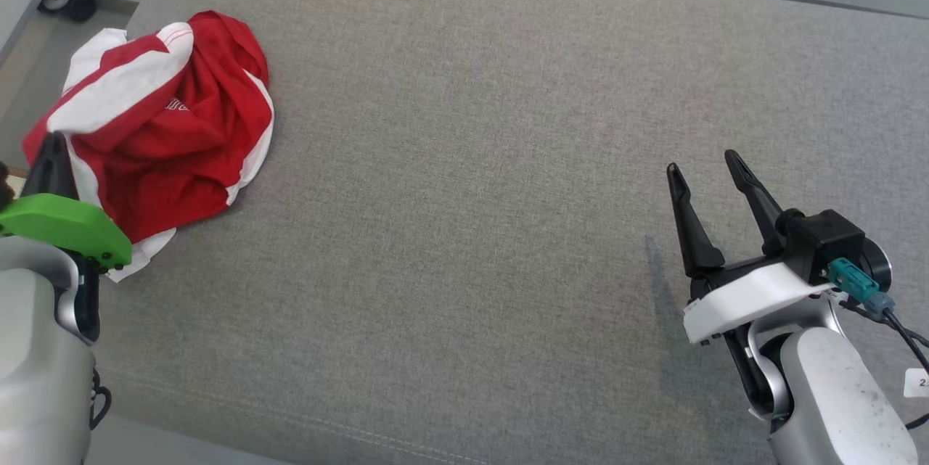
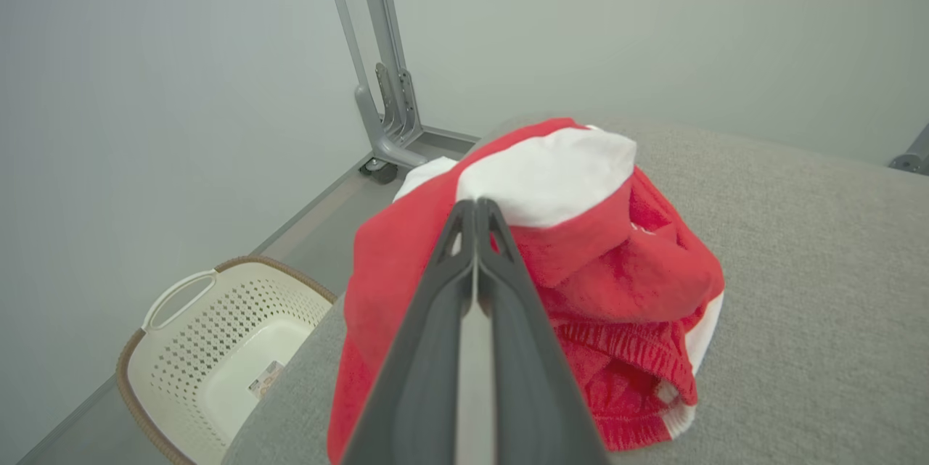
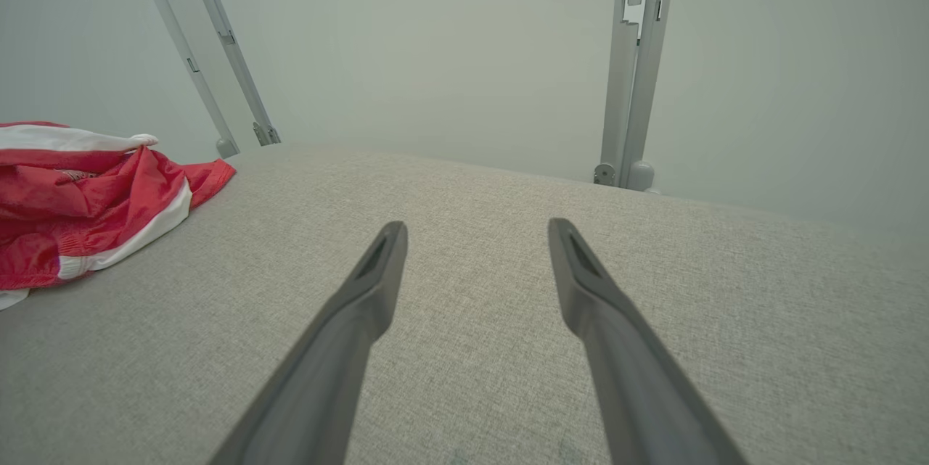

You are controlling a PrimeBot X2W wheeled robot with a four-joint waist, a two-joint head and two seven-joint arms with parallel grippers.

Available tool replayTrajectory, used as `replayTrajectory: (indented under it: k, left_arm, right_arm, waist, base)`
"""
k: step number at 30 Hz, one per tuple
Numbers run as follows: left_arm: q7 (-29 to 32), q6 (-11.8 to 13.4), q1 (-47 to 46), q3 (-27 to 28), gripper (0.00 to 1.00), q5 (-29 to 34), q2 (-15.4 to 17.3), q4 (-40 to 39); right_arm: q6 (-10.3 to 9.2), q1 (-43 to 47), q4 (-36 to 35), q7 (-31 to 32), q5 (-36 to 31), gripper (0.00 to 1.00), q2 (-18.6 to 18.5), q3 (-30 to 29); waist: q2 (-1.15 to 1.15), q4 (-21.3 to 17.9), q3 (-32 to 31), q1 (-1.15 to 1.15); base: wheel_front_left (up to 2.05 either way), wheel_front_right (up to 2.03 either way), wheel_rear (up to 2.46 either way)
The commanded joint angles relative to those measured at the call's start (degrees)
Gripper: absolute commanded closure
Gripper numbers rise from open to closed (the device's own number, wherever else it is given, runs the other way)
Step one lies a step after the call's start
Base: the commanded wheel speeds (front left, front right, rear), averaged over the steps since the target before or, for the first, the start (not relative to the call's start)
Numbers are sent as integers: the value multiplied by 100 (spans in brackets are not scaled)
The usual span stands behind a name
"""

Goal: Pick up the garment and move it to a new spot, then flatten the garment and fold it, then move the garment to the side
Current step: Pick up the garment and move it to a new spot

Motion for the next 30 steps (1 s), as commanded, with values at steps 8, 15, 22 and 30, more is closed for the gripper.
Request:
replayTrajectory:
  k: [8, 15, 22, 30]
  left_arm:
    - [-45, 381, 1021, 457, 100, 469, -6, -2305]
    - [-39, 532, 1693, 503, 100, 731, -90, -4052]
    - [206, 565, 2151, 187, 100, 862, -214, -5485]
    - [622, 371, 2037, -725, 100, 991, -618, -6257]
  right_arm:
    - [0, 228, 30, -189, 21, 0, 149, -172]
    - [0, 314, -98, -257, -46, 0, 275, -315]
    - [0, 270, -341, -259, -84, 0, 377, -393]
    - [0, 108, -569, -253, -41, 0, 445, -342]
  waist:
    - [0, -39, -544, 0]
    - [0, -252, -689, 0]
    - [0, -749, -620, 0]
    - [0, -1681, -257, 0]
  base:
    - [0, 0, 0]
    - [0, 0, 0]
    - [0, 0, 0]
    - [0, 0, 0]
